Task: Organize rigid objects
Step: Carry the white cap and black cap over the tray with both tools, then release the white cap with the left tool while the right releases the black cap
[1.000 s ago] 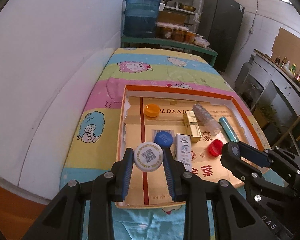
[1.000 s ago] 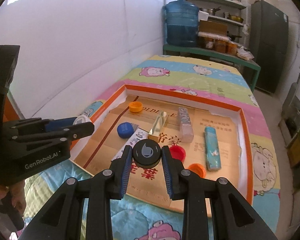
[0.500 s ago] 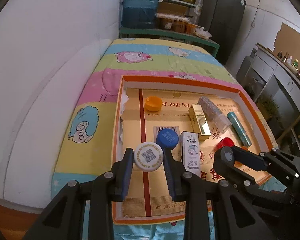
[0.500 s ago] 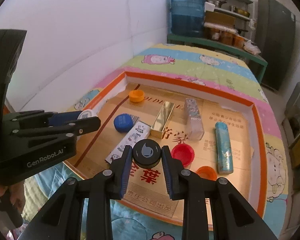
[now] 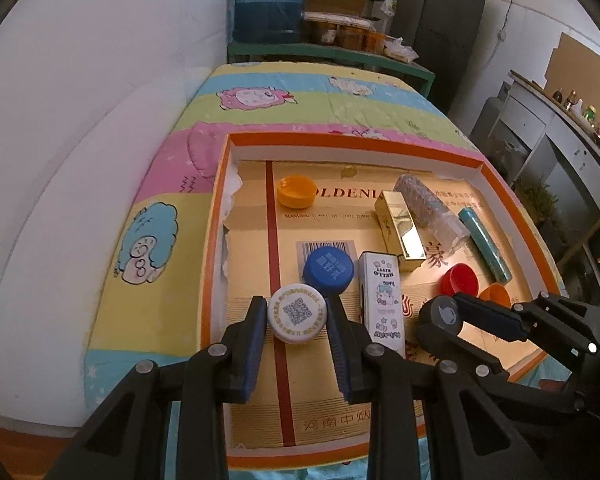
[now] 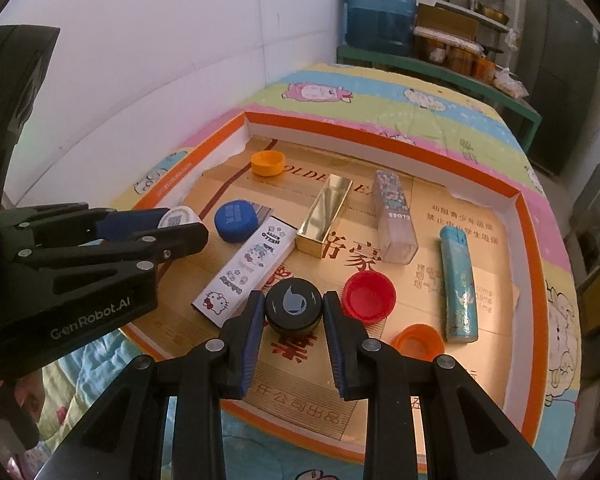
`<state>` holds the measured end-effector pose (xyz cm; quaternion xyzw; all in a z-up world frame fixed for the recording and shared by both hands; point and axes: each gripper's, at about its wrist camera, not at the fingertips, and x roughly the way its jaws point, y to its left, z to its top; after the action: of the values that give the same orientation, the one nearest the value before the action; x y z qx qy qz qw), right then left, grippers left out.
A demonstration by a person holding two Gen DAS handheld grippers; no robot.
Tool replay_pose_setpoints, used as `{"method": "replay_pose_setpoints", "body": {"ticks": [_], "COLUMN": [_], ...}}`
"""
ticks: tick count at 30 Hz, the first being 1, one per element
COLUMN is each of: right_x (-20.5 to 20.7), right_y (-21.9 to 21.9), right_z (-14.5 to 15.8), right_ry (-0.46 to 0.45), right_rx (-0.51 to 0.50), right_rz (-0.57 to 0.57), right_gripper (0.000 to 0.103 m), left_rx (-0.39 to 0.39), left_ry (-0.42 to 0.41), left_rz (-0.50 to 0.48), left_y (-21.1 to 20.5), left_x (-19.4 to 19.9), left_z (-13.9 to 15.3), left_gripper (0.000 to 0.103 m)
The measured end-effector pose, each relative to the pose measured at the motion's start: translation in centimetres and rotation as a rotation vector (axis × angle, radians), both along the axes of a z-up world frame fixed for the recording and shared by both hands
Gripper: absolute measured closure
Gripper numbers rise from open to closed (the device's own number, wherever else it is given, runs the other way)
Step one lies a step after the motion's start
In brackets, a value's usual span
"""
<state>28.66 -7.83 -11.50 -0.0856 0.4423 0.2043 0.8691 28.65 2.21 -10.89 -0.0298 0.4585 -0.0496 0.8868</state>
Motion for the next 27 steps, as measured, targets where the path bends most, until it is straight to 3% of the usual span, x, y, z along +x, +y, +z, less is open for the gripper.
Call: {"method": "replay_pose_setpoints", "body": {"ticks": [17,20,22,24,27], "right_x": [0.27,0.18,0.13,0.09,0.03], "right_y": [0.23,0.28,0.19,0.11,-0.16], "right_z": [-0.78,-0.81,-0.84,-0.81,-0.65], "right_ry": [0.001,-0.004,-0.004,-0.007,-0.011], "right_rx": [-0.029,-0.032,-0.027,-0.028,-0.018], "right_rz": [0.013,0.016,0.014,0.01,0.003], "right_gripper": [0.072,0.072,0.07,0.064,0.063], "left_rx": [0.023,0.01,0.007,0.015,-0.003], "left_ry": [0.003,0.0,-0.003,-0.005,-0.006], "left_rz": [-0.015,-0.023,-0.032,-0.033,-0.031], "left_y": [-0.53,-0.54,-0.71,-0.88,-0.84], "left_x": [0.48,0.43,0.37,0.35,0.32], "left_z": [-0.7,-0.63,-0.58,-0.53,-0.45], "left_gripper": [0.072,0.066,0.055,0.052,0.049]}}
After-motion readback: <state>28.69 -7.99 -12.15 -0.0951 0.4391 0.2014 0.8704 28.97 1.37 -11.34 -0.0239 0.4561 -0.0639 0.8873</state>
